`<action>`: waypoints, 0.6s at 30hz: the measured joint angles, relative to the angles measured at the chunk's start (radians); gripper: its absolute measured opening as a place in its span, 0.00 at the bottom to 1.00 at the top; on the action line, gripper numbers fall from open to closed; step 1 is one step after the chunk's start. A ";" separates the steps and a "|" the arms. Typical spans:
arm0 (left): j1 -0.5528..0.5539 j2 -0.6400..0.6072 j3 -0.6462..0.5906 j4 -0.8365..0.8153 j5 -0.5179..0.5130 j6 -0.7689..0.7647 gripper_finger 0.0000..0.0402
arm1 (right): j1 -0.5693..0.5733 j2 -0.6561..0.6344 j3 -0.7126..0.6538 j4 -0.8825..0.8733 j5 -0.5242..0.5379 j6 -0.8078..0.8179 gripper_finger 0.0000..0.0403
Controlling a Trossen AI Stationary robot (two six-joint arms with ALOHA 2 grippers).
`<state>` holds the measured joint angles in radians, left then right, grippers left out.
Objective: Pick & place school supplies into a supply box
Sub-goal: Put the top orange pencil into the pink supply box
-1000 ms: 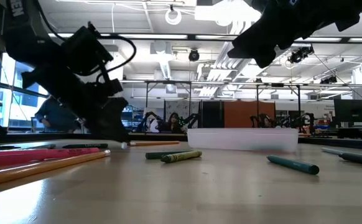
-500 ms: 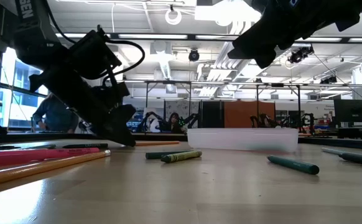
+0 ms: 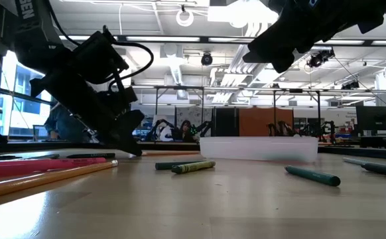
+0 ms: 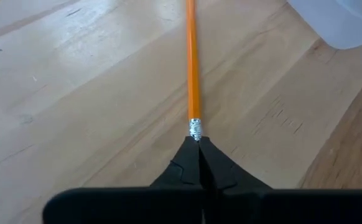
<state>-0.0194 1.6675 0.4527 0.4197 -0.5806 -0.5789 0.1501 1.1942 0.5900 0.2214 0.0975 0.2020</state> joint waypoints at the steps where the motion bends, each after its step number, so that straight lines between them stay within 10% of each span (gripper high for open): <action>1: -0.002 -0.010 -0.001 -0.002 0.004 0.005 0.03 | 0.000 0.000 0.000 0.000 0.000 0.000 0.32; 18: -0.022 -0.241 0.000 -0.034 -0.012 0.081 0.03 | 0.000 0.000 0.000 -0.001 0.000 0.007 0.32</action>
<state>-0.0414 1.4266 0.4522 0.3853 -0.5922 -0.4974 0.1501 1.1942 0.5900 0.2207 0.0975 0.2089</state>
